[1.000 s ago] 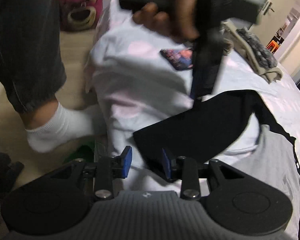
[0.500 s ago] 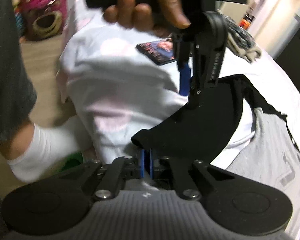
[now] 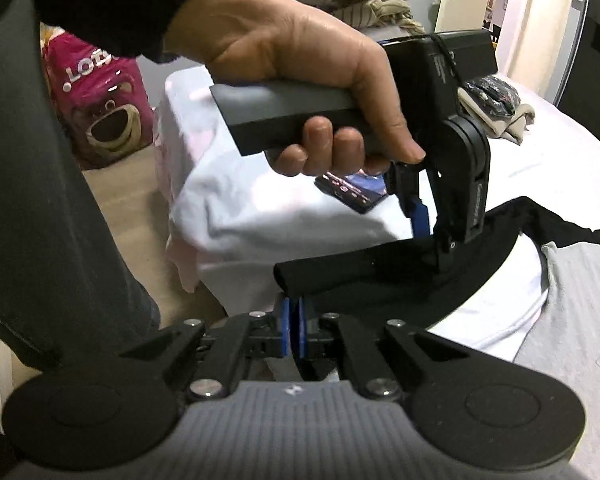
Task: Fold clothes
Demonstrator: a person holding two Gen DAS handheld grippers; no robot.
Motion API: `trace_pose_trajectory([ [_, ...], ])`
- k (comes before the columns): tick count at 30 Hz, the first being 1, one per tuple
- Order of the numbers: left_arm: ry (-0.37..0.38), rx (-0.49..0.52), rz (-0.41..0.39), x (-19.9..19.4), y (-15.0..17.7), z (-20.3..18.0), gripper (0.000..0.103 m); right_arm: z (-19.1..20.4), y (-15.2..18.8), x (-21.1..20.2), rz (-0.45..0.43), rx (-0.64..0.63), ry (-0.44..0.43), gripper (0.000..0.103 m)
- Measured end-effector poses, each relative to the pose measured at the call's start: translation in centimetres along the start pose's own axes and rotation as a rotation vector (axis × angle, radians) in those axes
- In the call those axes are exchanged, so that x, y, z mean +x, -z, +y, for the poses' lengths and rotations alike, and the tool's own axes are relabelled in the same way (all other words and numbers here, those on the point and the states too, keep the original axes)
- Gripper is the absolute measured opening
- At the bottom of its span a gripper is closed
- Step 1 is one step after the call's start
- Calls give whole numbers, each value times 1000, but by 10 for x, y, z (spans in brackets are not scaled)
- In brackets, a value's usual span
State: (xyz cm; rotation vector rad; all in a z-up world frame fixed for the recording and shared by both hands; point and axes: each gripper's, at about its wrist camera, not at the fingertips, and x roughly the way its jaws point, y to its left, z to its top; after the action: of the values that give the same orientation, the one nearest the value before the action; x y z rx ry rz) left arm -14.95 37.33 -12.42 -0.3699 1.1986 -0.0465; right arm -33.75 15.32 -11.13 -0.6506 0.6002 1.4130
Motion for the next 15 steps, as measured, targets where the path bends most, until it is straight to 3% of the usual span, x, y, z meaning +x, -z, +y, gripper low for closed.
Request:
trace_pose_trajectory([
  [3,-89,80,-44,-20,-7,1,1,-1,-6,2,-13,24,-5,6],
  [8,-225,129,-159,-58,-18,7,1,3,-30,7,-77,43,-53,3],
  [11,-287,130,-159,-64,-22,11,1,9,-41,14,-91,29,-56,3],
  [15,-286,85,-61,-45,-20,28,2,4,-41,18,-89,16,-24,8],
])
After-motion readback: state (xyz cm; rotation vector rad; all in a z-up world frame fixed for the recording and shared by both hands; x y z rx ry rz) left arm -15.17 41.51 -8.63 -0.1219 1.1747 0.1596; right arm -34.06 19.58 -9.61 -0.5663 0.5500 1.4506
